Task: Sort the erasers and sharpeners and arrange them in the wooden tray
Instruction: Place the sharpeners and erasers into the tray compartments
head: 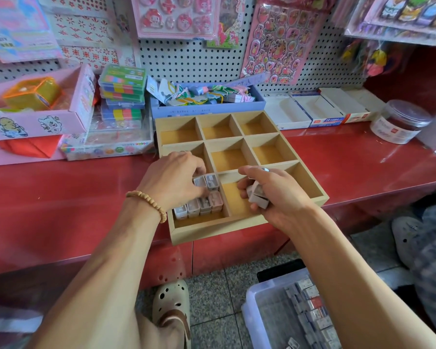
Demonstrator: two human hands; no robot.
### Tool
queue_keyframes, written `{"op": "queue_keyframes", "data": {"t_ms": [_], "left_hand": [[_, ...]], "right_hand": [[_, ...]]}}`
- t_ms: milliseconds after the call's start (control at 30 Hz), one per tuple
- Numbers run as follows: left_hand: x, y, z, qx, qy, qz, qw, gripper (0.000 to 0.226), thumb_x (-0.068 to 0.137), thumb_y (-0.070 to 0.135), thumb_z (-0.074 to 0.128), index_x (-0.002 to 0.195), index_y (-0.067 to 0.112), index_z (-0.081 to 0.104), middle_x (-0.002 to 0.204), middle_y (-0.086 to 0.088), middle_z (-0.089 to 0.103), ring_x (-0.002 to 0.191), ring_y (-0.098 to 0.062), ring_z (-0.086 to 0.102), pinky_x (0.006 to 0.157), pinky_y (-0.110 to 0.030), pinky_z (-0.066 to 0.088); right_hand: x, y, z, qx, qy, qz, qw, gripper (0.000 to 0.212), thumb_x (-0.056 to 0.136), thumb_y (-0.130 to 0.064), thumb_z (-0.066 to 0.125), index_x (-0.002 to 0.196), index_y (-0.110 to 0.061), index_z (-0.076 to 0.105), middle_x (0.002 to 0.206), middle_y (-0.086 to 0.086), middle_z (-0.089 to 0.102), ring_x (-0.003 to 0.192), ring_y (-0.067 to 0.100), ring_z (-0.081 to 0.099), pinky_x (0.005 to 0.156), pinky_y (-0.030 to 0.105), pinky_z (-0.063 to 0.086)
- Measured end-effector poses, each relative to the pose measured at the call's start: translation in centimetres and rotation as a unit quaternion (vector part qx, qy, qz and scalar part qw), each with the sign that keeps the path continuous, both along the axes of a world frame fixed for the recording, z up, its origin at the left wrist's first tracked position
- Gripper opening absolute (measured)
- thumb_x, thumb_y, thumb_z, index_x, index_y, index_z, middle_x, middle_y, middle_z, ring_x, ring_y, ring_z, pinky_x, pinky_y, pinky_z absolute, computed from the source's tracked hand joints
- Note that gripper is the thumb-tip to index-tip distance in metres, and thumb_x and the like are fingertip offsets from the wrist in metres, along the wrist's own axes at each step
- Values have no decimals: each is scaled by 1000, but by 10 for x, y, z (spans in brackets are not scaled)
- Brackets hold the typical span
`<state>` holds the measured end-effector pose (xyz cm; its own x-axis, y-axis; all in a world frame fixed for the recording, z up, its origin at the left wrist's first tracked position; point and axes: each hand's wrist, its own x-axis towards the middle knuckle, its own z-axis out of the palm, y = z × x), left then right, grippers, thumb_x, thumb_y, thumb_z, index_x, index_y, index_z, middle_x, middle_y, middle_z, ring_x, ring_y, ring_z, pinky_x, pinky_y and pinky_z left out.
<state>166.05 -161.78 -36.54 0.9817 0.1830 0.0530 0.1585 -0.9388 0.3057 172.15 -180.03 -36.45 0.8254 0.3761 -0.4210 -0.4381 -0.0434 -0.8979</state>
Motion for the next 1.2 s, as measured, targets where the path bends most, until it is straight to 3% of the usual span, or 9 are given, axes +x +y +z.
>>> {"op": "queue_keyframes", "data": {"t_ms": [100,267,467,767,933,1000,1100,1200], "left_hand": [[1,0,-1,3,1,-5,1000,38,74,48,80,104,28,68,100,8,61,96,-14,59,79,-36,52],[0,2,1,-46,-7,-4,999,55,68,51,83,114,29,66,95,14,57,83,-7,51,76,-29,46],[-1,3,1,-37,11,7,999,30,69,42,83,92,29,70,89,12,55,87,-12,52,71,-29,41],[1,1,1,-38,12,3,999,22,72,35,79,88,27,66,88,11,54,85,-13,52,67,-30,37],[1,1,1,-45,6,-2,999,35,70,42,82,98,28,64,94,12,56,89,-11,52,72,-29,42],[0,0,2,-84,-41,-8,996,42,69,41,82,105,27,67,98,12,62,92,-10,57,80,-28,47],[-3,-10,6,-190,-86,-33,977,43,67,37,85,106,30,70,94,14,66,87,-7,60,74,-18,47],[-3,-19,6,-243,-112,-69,961,25,70,31,85,92,28,73,83,12,68,76,-9,60,71,-26,50]], "right_hand": [[-1,0,-1,-11,-16,15,1000,22,99,-17,59,116,-4,59,68,6,67,54,14,59,40,23,38],[-1,-3,-2,-36,-46,45,997,17,101,-19,56,112,-7,59,94,14,75,64,16,59,40,23,39],[0,-4,-1,-24,-40,35,998,12,95,-21,66,98,-9,64,87,10,71,63,13,58,39,23,39],[1,-6,-5,-27,-33,24,999,12,95,-19,66,97,-7,68,88,8,62,61,12,58,40,24,40],[-1,-1,-1,-25,-38,27,999,11,93,-16,68,98,-6,69,87,9,66,62,12,56,40,23,39],[0,2,0,-23,-42,25,999,7,92,-15,70,88,-11,65,89,11,68,62,13,55,40,23,38],[-2,5,0,-12,-54,32,998,21,89,-14,73,77,-13,56,86,12,64,60,13,55,40,25,37],[-7,9,1,1,-70,52,996,24,88,-13,74,75,-13,54,71,8,60,55,13,52,40,25,35]]}}
